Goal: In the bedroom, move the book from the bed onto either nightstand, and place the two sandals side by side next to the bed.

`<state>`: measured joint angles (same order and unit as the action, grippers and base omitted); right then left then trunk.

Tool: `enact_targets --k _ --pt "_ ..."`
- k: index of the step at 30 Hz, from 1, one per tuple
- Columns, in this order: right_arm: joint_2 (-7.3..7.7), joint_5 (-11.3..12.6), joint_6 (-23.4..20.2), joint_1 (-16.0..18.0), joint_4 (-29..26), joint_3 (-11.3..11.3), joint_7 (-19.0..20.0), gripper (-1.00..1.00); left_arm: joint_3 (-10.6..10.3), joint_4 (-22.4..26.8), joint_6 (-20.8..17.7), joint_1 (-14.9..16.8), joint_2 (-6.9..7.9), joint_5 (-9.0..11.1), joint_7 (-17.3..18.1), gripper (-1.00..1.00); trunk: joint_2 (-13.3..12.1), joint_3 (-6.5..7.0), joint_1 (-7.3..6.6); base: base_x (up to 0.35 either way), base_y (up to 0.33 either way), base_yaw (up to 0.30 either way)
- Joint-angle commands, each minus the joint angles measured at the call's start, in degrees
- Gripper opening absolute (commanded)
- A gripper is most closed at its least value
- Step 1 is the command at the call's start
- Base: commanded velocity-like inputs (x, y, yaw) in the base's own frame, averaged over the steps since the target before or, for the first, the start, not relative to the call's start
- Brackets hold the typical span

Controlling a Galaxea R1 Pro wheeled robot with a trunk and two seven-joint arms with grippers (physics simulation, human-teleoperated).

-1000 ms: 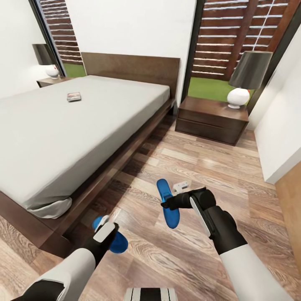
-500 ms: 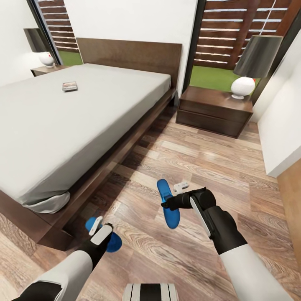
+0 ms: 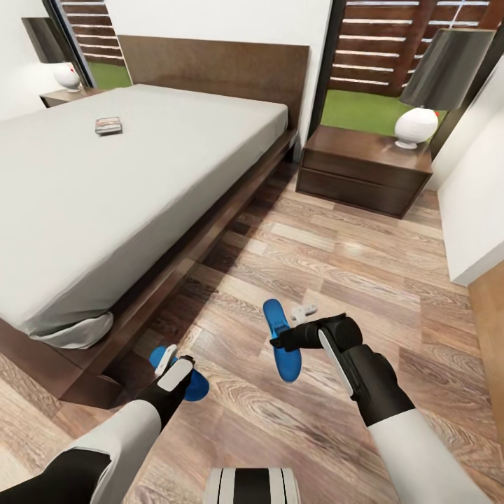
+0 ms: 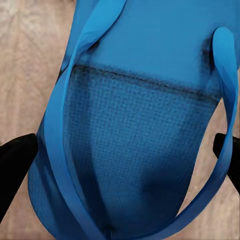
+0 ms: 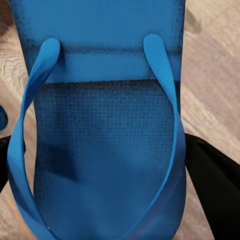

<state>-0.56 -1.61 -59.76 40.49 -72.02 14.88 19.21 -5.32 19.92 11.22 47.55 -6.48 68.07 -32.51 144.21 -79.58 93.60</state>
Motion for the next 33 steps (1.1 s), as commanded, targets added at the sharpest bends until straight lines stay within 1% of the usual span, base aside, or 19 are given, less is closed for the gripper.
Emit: enact_targets --k 1,7,11,26,28,29,31,32,33 --pt "-0.07 -0.11 -0.24 0.05 -0.05 0.06 0.13 -1.00 -0.42 0.03 0.39 0.50 -0.03 0.83 -0.66 -1.00 0.03 -0.27 0.01 0.000 0.000 0.000" --pt "-0.19 -0.10 -0.24 0.11 -0.14 0.21 0.03 -1.00 -0.12 0.09 0.38 1.26 -0.10 1.33 -1.15 -1.00 0.11 -1.60 0.17 0.000 0.000 0.000" --pt "-0.14 -0.07 -0.24 0.12 -0.27 0.17 0.04 -1.00 -0.21 0.30 0.38 1.41 -0.33 1.21 -1.13 -1.00 0.16 -2.49 0.27 0.000 0.000 0.000" --pt "-0.14 -0.06 -0.24 0.02 -0.91 0.28 0.04 -1.00 -0.31 0.38 0.43 1.46 -0.26 0.54 -0.87 -1.00 0.37 -5.81 0.66 0.000 0.000 0.000" --pt "-0.10 -0.01 -0.24 -0.26 -2.70 0.20 0.10 -1.00 -0.31 0.38 0.43 1.43 -0.20 0.54 -0.87 -1.00 0.39 -6.26 0.71 0.000 0.000 0.000" --pt "-0.05 0.18 -0.24 -1.13 -6.71 -0.01 0.17 -1.00 -0.31 0.38 0.45 1.44 -0.20 0.57 -0.87 -1.00 0.41 -6.48 0.74 0.000 0.000 0.000" --pt "-0.04 0.29 -0.24 -2.84 -11.71 -0.19 0.22 -1.00 -0.31 0.38 0.44 1.43 -0.22 0.62 -0.86 -1.00 0.43 -6.94 0.79 0.000 0.000 0.000" --pt "-0.09 0.27 -0.24 -4.72 -14.90 -0.19 0.25 -1.00 -0.31 0.38 0.43 1.42 -0.24 0.68 -0.87 -1.00 0.45 -7.18 0.81 0.000 0.000 0.000" --pt "-0.35 0.10 -0.24 -6.08 -16.83 -0.03 0.25 -1.00 -0.31 0.38 0.42 1.41 -0.22 0.73 -0.86 -1.00 0.46 -7.42 0.84 0.000 0.000 0.000"
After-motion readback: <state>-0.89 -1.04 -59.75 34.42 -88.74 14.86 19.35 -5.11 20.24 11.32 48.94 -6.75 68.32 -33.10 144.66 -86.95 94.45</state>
